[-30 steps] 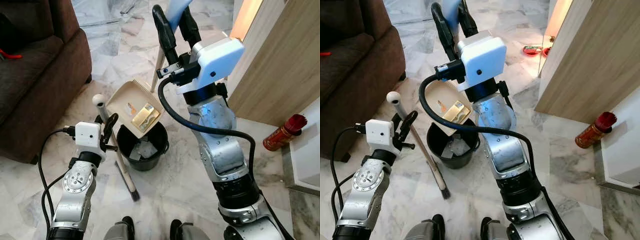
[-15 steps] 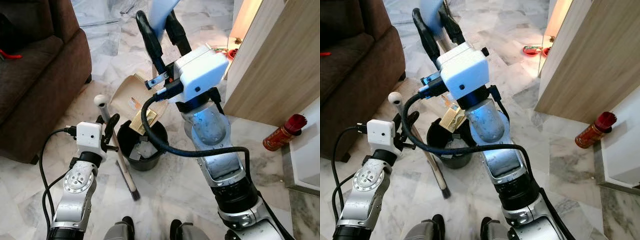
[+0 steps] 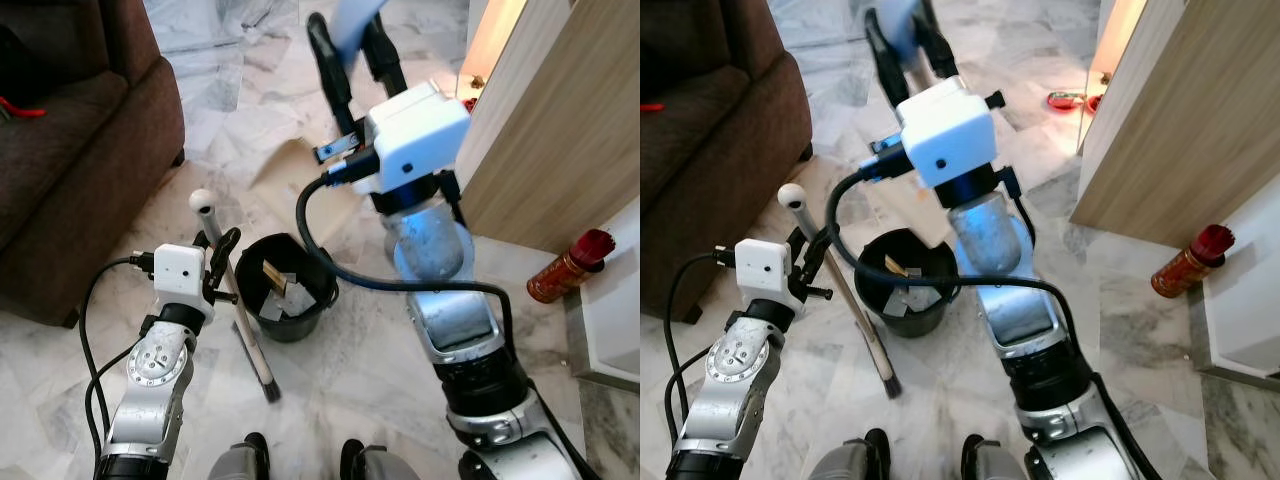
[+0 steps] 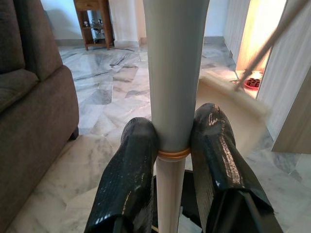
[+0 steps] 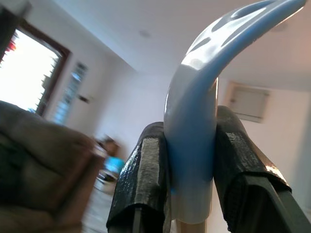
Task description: Sweep floor
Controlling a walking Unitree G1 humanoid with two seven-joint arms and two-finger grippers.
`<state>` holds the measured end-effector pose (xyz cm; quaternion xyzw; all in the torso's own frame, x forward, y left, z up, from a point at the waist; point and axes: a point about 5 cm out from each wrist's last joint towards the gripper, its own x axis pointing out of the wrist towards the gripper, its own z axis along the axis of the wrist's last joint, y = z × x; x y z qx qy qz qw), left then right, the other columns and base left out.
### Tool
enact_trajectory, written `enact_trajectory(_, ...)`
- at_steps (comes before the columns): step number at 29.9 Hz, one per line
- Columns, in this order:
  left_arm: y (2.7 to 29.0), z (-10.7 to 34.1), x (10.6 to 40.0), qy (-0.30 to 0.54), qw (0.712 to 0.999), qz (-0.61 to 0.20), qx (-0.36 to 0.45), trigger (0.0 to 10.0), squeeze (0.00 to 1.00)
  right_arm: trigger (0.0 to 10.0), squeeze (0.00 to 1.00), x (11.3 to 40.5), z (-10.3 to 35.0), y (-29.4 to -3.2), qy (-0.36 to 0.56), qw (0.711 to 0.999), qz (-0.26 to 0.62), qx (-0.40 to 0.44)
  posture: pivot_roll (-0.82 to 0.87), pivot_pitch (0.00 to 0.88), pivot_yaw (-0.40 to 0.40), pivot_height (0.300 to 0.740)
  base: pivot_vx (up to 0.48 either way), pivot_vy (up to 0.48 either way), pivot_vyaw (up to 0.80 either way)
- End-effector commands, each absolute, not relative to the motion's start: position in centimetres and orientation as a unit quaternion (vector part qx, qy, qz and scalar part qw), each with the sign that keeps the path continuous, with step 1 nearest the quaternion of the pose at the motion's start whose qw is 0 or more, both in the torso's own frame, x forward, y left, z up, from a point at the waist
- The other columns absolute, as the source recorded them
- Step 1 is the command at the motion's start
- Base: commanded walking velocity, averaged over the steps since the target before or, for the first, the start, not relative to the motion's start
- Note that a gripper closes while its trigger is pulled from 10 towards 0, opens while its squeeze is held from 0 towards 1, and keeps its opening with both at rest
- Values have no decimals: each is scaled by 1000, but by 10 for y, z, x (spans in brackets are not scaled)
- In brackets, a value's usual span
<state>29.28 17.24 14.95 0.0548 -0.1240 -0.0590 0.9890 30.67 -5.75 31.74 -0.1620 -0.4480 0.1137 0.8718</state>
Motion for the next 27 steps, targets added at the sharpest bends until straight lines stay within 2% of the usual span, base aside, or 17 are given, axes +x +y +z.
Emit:
enact_trajectory(1, 170, 156, 291, -142, 986, -67, 63, 10000, 0, 10000, 0, 307, 329, -64, -467, 860, 80, -186, 5, 236, -21, 740, 0, 0, 0)
enact_trajectory(2, 170, 156, 291, -142, 986, -67, 63, 10000, 0, 10000, 0, 315, 327, -71, -454, 862, 50, -220, 5, 236, -20, 740, 0, 0, 0)
enact_trajectory(10, 171, 155, 289, -139, 986, -72, 62, 10000, 0, 10000, 0, 345, 310, -107, -362, 897, -43, -252, 5, 237, -20, 740, 0, 0, 0)
enact_trajectory(11, 172, 154, 287, -137, 985, -78, 66, 10000, 0, 10000, 0, 355, 295, -115, -307, 924, -49, -222, 3, 237, -21, 740, 0, 0, 0)
enact_trajectory(15, 179, 154, 283, -136, 986, -69, 68, 10000, 0, 10000, 0, 366, 274, -127, -257, 946, -52, -188, 4, 236, -21, 740, 0, 0, 0)
enact_trajectory(17, 185, 154, 281, -134, 987, -60, 67, 10000, 0, 10000, 0, 372, 256, -137, -218, 964, -64, -138, 4, 236, -21, 740, 0, 0, 0)
enact_trajectory(27, 189, 151, 277, -128, 988, -55, 66, 10000, 0, 10000, 0, 378, 210, -160, -142, 981, -84, -102, 9, 238, -21, 740, 0, 0, 0)
